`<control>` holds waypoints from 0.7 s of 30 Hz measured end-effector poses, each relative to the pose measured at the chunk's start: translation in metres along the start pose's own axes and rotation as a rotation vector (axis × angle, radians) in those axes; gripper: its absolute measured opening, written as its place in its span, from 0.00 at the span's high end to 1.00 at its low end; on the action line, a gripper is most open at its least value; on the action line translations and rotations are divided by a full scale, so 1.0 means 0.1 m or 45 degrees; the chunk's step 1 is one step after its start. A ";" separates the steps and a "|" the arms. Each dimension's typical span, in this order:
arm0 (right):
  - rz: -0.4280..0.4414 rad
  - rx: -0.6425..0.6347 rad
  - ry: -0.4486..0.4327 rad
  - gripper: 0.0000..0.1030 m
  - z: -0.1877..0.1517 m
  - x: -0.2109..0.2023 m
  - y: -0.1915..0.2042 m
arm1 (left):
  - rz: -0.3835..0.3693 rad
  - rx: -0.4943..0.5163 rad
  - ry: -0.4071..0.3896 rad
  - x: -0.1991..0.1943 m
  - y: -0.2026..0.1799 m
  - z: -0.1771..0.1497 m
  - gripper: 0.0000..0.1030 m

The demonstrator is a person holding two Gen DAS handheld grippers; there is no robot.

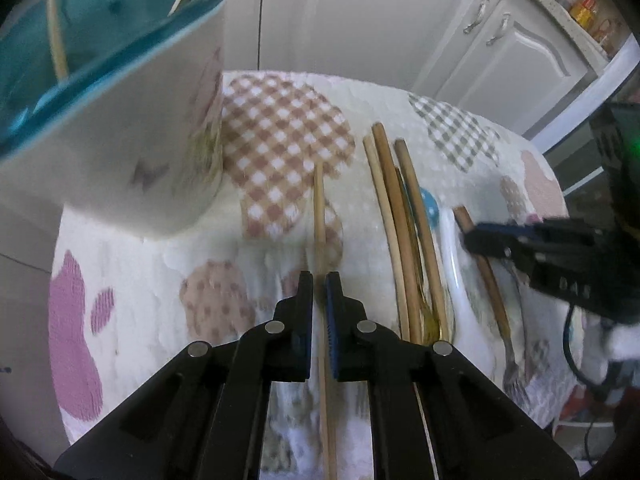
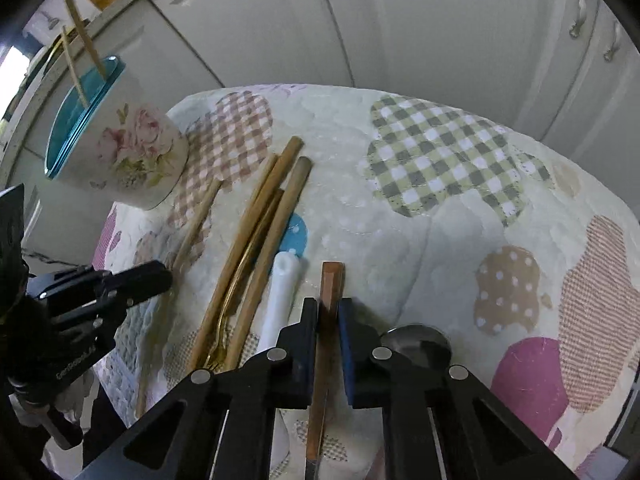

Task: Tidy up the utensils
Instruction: 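Grasp a wooden chopstick with the left tool while the right tool grasps the wooden-handled fork, then carry the chopstick in the left tool over the cup while the right tool carries the fork there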

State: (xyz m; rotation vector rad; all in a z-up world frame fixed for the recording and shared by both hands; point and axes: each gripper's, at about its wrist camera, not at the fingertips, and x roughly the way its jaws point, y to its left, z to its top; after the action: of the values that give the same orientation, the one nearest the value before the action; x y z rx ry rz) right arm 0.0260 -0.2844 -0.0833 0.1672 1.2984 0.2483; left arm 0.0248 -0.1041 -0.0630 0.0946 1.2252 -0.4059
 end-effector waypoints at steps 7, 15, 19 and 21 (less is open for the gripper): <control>-0.036 -0.042 0.005 0.90 0.08 0.08 0.10 | 0.085 -0.004 0.001 0.20 -0.01 0.24 0.84; 0.027 -0.022 -0.025 0.90 0.08 -0.02 0.11 | -0.016 -0.007 -0.022 0.12 -0.02 0.29 0.96; 0.090 -0.030 -0.110 0.91 0.04 -0.43 0.13 | -0.104 -0.013 -0.112 -0.31 0.07 0.21 0.96; 0.112 -0.039 -0.164 0.91 -0.03 -0.64 0.16 | -0.117 -0.008 -0.163 -0.53 0.10 0.18 0.96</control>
State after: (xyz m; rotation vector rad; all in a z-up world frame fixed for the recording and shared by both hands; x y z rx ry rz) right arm 0.0055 -0.2862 -0.0205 0.2111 1.1605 0.3271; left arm 0.0300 -0.0864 -0.0090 0.0070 1.1072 -0.4808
